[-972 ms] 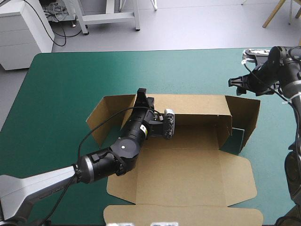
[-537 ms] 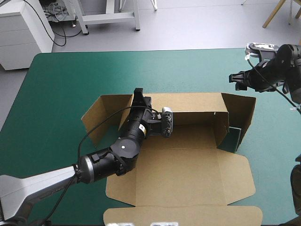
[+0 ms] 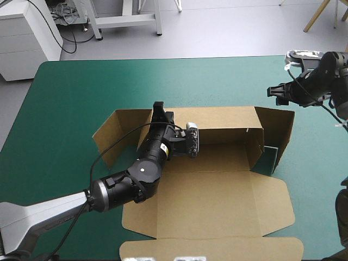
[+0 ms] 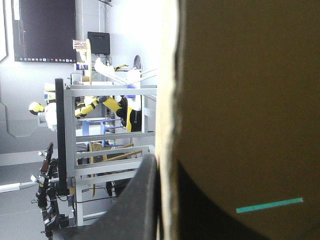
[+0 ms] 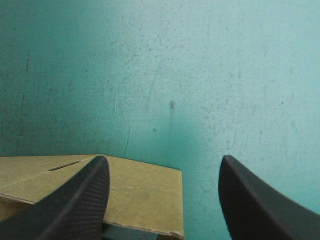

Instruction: Fold the box

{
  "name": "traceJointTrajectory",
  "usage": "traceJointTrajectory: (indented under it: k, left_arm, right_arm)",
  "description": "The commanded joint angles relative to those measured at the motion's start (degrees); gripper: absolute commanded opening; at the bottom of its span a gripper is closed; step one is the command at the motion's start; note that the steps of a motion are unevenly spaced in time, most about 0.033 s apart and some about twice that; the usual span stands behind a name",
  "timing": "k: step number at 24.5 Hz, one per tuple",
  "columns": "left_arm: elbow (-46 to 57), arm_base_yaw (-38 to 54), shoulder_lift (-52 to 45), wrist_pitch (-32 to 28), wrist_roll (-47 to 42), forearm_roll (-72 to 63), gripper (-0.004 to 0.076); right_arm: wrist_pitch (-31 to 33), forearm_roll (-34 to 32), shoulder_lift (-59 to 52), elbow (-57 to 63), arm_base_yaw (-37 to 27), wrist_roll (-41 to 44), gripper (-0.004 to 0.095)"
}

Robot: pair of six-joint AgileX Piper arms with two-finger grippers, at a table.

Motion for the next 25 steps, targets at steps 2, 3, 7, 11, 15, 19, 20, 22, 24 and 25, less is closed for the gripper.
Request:
traceJointTrajectory:
  k: [2,3,7,11,15,19,20,22,24,25]
  left_arm:
    - [-1.00,-0.11,-2.09,2.75,-1.35,-0.29,-0.0010]
    - [-1.00,-0.11,-2.09,2.75,-1.71,-0.29,-0.0010]
    - [-1.00,-0.11,-2.09,2.75,-2.50,-0.29,-0.0010]
    - [-1.00,-0.11,-2.09,2.75,-2.65,-0.29,-0.0010]
    - [-1.00,-0.11,-2.09,3.52,-3.75,-0.29,-0.0010]
    - [-1.00,-0.11,-2.09,3.95,-3.75,-0.29,-0.0010]
    - [-1.00,-0.11,-2.09,3.83,-3.75,-0.29,-0.0010]
    - [-1.00,-0.11,-2.09,3.17,-3.63,-0.29,-0.0010]
    - [-1.00,-0.11,-2.09,2.85,-2.94,-0.29,-0.0010]
    - [-1.00,-0.11,-2.09,2.72,-1.75,-0.29,-0.0010]
  right_arm:
    - [-1.64,0.29,-1.24,-1.44,0.06,-1.90,0.0576]
    - [-1.64,0.37,-0.94,-1.44,0.06,-2.14,0.0576]
    - [-1.64,0.76,-0.70,-1.26,0.06,-3.01,0.0576]
    - [-1.64,0.76,-0.70,1.36,0.06,-3.01,0.0576]
    - [-1.64,0.81,-1.66,9.69,0.06,-3.04,0.0576]
    - [-1.64,4.06,-5.42,13.83,0.06,-6.19,0.0576]
    - [-1.64,4.77,-6.46,14.49,0.06,-6.85,0.0576]
    - [-2.28,6.65,-8.82,16.30,0.06,-8.72,0.0576]
    - [-4.69,8.37,-11.27,18.83,0.06,-9.84,0.0576]
    - [-6.02,9.34,-12.41,20.02,0.06,-10.72,0.0576]
